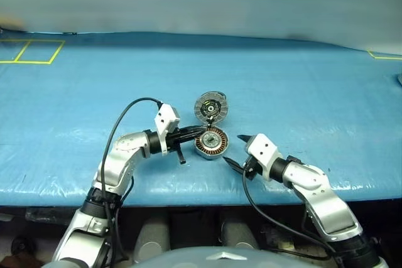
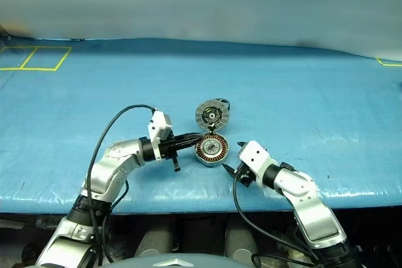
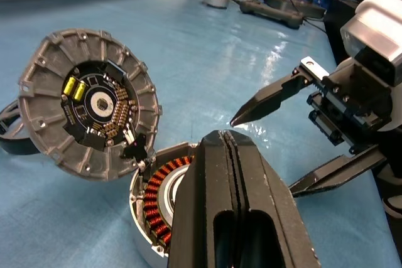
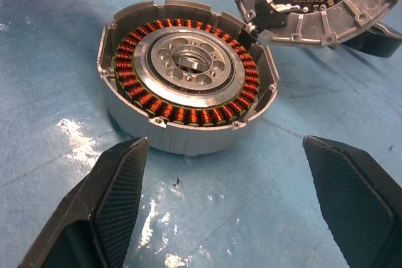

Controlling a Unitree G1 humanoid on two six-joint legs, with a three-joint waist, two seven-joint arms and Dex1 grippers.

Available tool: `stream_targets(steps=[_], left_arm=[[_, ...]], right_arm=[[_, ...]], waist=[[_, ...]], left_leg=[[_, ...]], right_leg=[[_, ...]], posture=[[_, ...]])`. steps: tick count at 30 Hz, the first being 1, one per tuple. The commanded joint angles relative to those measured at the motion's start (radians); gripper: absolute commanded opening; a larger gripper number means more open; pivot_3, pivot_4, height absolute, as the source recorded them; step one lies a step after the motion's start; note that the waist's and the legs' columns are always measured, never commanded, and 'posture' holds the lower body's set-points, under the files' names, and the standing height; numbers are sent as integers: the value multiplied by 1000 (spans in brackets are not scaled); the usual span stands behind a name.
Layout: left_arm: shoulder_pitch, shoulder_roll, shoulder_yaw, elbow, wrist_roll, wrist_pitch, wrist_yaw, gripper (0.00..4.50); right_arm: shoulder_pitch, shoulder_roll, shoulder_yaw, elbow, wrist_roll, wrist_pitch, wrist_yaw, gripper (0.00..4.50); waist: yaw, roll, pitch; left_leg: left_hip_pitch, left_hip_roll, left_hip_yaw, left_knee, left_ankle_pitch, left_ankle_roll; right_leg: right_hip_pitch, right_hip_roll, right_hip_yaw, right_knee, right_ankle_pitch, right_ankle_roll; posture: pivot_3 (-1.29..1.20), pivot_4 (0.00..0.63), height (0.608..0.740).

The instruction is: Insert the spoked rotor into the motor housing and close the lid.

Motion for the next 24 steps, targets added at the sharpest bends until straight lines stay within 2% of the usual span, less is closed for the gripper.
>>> stream_targets(steps=[1,5,9,24], left_arm=[[-65,-43,-31,98,50,-32,30,16],[-122,-59,-77,195,122,-66,31,16],[-157,-71,-89,235,134,-86,3,16],[-161,-32,-115,207,173,-99,-48,16]], right_arm=[[-9,3,-5,-11,0,-21,-1,4145],[1,1,-10,-18,-3,-24,-5,4145],[14,2,-16,-24,-8,-26,-13,4145],[7,13,-7,-6,-17,-35,-24,4145]], waist=[[0,0,0],[-1,0,0],[-1,0,0],[-2,0,0]], left_leg=[[0,0,0,0,0,0],[0,0,0,-1,0,0],[0,0,0,-1,0,0],[0,0,0,-1,0,0]], right_leg=[[0,0,0,0,0,0],[0,0,0,0,0,0],[-1,0,0,0,0,0],[-1,0,0,0,0,0]], posture=[[0,150,740],[0,150,740],[0,150,740],[0,150,740]])
